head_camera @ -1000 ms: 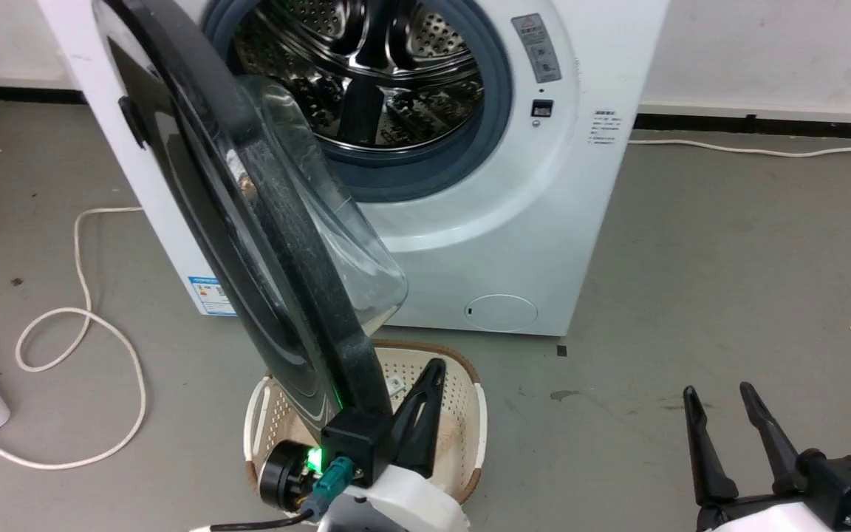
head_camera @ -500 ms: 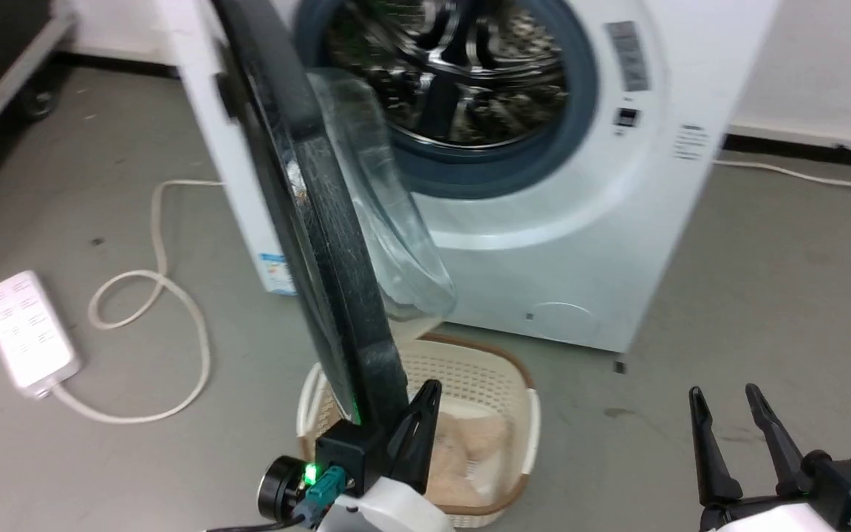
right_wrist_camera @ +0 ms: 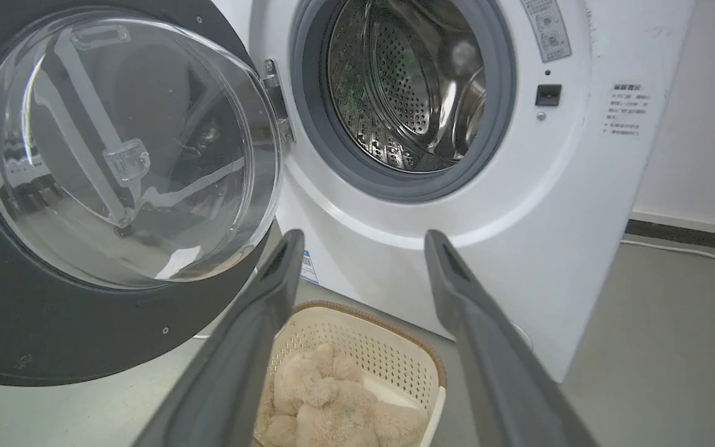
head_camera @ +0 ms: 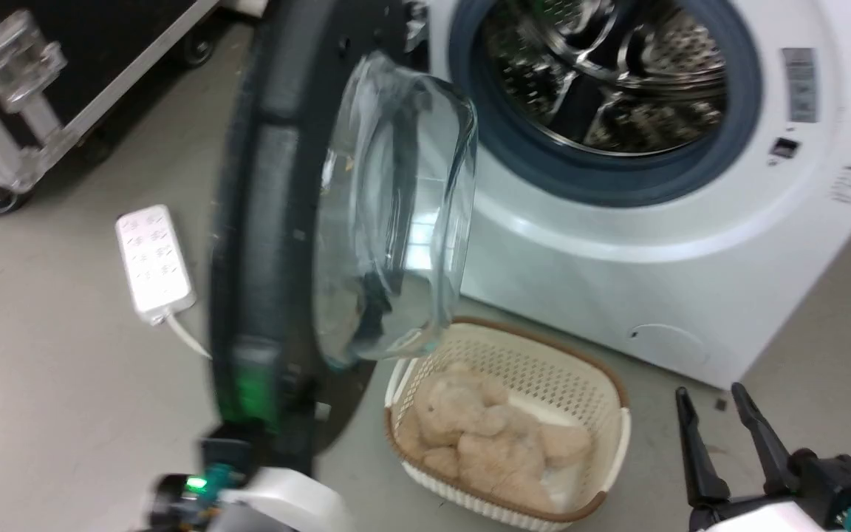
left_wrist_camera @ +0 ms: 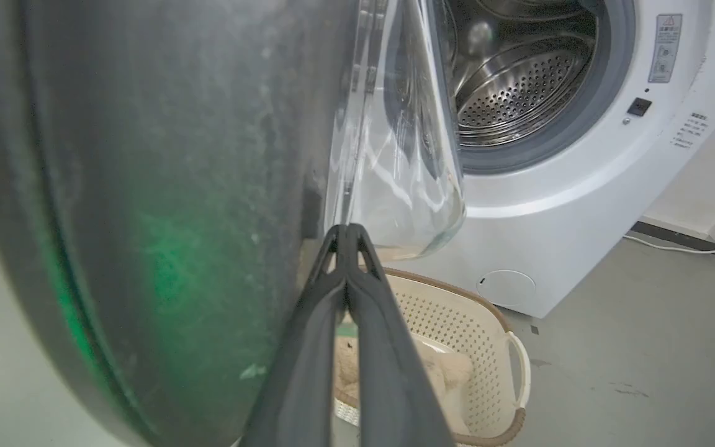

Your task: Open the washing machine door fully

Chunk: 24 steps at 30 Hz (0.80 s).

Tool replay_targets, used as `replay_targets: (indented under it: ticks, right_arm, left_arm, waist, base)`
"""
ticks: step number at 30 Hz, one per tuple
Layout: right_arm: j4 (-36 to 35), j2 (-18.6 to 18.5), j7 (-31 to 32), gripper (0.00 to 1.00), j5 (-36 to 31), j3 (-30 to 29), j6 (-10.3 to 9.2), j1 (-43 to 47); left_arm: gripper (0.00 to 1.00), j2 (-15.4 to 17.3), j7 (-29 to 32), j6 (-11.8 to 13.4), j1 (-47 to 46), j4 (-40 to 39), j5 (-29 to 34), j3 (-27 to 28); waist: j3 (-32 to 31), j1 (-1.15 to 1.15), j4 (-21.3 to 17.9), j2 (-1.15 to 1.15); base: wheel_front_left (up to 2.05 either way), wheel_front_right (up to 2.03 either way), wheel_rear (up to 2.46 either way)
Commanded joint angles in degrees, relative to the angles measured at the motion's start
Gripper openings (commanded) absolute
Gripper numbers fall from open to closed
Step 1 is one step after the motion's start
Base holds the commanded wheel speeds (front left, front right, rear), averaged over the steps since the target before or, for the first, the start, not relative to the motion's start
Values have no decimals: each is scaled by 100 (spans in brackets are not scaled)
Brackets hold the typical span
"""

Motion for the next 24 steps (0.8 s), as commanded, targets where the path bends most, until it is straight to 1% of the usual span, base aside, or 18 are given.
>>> replay_targets:
  ticks: [1, 5, 10, 16, 20, 24]
  right_arm:
    - [-35, 16, 32, 100, -73, 36, 3, -130]
    - [-128, 16, 102, 100, -164, 83, 3, -268]
    - [-198, 16, 194, 100, -311, 106, 3, -417]
    - [-377, 11, 366, 100, -515, 30, 3, -511]
    - [-512, -47, 463, 100, -579, 22, 3, -546]
    - [-567, -110, 524, 100, -586, -42, 3, -558]
  left_arm:
    - [0, 135, -35, 50, -73, -61, -121, 231]
    - [0, 525, -4, 51, -285, -4, -242, 672]
    - [0, 1044, 52, 51, -586, 173, -444, 1281]
    - [0, 1580, 75, -184, -1009, 728, -846, 1907]
    - [0, 1786, -22, -328, -1387, 1224, -1057, 2193]
    - [0, 1896, -180, -469, -1738, 1789, -1122, 2275]
  waist:
    - [216, 0, 189, 0]
    - [502, 0, 242, 0]
    - [814, 0, 163, 0]
    - [1176, 0, 31, 0]
    - [1353, 0, -41, 0]
    - [1408, 0, -67, 0]
  base:
    - [0, 0, 0]
    - [0, 0, 0]
    - [0, 0, 0]
    - [0, 0, 0]
    - [0, 0, 0]
    - [0, 0, 0]
